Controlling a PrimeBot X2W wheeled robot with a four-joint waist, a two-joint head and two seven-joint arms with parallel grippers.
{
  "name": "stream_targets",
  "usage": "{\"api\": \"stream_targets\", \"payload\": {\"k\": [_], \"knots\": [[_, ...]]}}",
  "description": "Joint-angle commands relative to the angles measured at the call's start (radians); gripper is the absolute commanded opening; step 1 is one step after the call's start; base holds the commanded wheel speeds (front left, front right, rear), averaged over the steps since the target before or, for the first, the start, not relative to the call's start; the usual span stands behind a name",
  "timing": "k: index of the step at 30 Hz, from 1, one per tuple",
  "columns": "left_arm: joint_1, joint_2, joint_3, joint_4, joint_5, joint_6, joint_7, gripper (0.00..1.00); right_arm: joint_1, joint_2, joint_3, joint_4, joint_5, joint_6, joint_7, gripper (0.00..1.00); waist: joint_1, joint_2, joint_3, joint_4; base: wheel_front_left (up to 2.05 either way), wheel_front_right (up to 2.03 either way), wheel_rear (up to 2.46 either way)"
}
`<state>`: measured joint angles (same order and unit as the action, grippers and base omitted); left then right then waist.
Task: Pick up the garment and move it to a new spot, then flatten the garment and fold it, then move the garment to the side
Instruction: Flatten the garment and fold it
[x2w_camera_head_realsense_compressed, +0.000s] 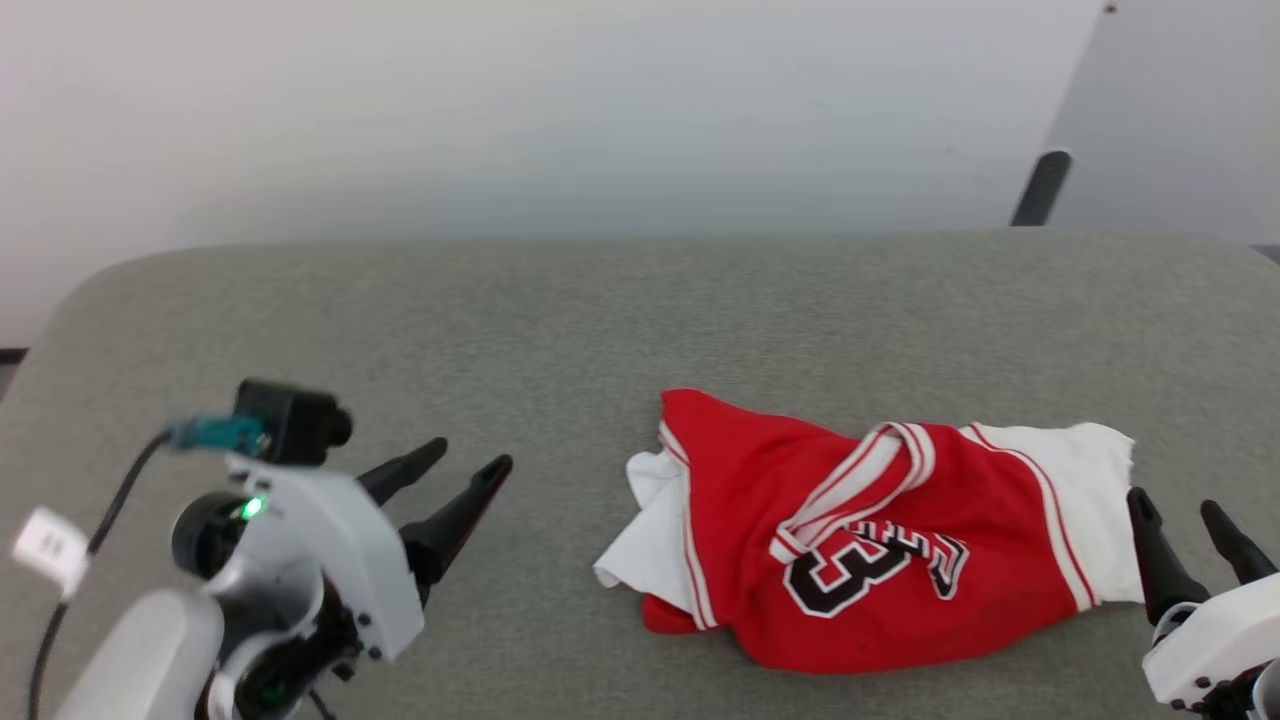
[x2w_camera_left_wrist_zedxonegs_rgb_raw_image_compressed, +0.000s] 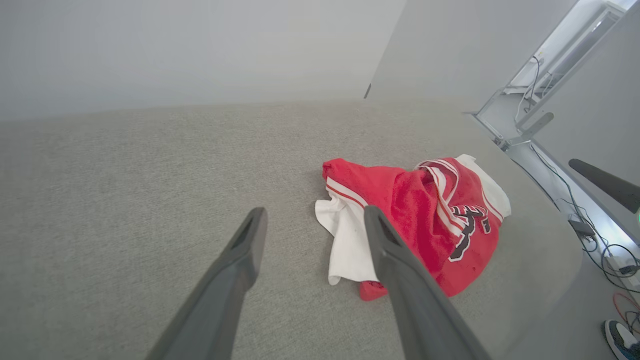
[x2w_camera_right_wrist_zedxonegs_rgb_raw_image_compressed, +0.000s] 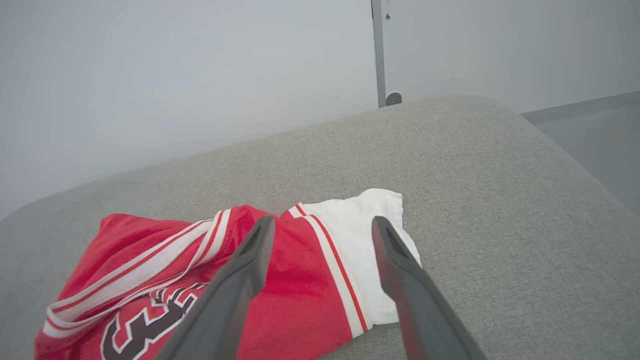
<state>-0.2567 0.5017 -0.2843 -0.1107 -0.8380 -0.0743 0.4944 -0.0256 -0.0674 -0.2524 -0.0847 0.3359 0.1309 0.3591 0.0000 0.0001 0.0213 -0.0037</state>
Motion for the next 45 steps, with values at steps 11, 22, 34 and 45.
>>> {"api": "stream_targets", "payload": {"k": [11,22,34,45], "knots": [[-0.201,-0.017,-0.111,0.114,-0.090,0.069,0.349,1.00,0.002,0.015,0.045,-0.058,0.023,0.000,-0.016,1.00,0.0000,-0.0001,0.053,-0.110,0.00,0.00,0.00],[-0.259,-0.031,-0.193,0.276,-0.064,0.087,0.463,1.00,-0.009,0.018,0.035,-0.050,0.044,0.000,-0.035,1.00,0.0000,-0.0001,0.109,-0.145,0.00,0.00,0.00],[-0.296,-0.051,-0.198,0.470,-0.054,0.067,0.416,1.00,-0.051,0.018,0.055,-0.016,0.074,0.000,-0.068,1.00,0.0000,-0.0001,0.176,-0.177,0.00,0.00,0.00],[-0.299,-0.107,-0.187,0.567,-0.121,0.062,0.441,0.00,-0.063,0.018,0.053,0.004,0.080,0.000,-0.085,1.00,0.0000,-0.0001,0.193,-0.185,0.00,0.00,0.00]]}}
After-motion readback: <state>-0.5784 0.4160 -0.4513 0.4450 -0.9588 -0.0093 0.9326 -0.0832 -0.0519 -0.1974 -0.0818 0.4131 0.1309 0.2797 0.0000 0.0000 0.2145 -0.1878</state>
